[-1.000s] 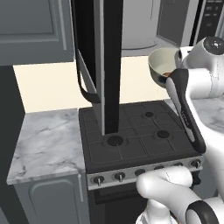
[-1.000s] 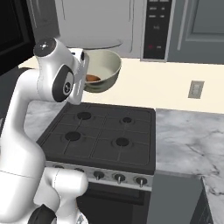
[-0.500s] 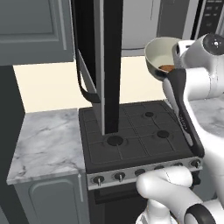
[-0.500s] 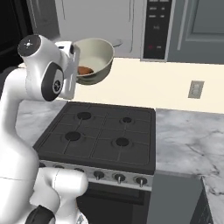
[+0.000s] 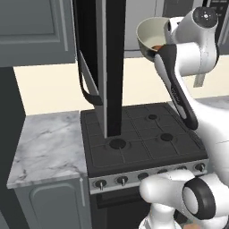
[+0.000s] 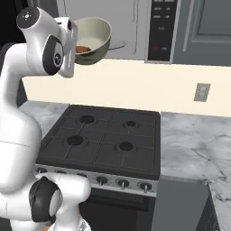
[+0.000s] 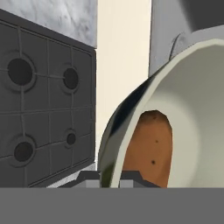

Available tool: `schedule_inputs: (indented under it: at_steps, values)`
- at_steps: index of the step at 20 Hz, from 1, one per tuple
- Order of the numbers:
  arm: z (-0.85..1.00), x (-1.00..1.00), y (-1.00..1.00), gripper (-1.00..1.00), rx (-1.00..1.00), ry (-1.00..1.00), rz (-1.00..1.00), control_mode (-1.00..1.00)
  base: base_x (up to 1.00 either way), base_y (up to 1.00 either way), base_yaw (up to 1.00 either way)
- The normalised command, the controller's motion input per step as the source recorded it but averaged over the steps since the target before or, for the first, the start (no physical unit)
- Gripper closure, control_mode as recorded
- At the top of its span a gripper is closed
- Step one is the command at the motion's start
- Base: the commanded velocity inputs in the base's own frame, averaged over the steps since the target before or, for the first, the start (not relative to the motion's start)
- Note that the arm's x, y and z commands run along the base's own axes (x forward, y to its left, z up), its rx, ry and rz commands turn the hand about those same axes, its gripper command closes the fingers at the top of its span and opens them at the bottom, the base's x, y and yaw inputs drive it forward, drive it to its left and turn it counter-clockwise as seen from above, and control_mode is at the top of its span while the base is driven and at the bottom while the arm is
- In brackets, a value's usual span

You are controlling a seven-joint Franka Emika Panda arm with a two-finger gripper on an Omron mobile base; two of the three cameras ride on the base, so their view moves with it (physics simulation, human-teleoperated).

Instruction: Pick the potato from the sink and place it in the bowl. Then pick the bowl and place it in the microwave. Then close the microwave door and press the start button.

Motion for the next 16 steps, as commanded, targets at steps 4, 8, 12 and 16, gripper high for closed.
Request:
schedule_inputs:
  at_steps: [4, 8, 12, 16]
  values:
    - [0.28, 0.88, 0.03, 1.00, 0.00, 0.12, 0.00, -1.00, 0.00, 0.00, 0.00]
    - [0.04, 0.60, 0.01, 1.00, 0.00, 0.05, 0.00, -1.00, 0.00, 0.00, 0.00]
    - [0.04, 0.41, 0.00, 1.00, 0.00, 0.00, 0.01, -1.00, 0.00, 0.00, 0.00]
    - [0.04, 0.46, 0.07, 1.00, -0.01, 0.00, 0.04, -1.00, 0.00, 0.00, 0.00]
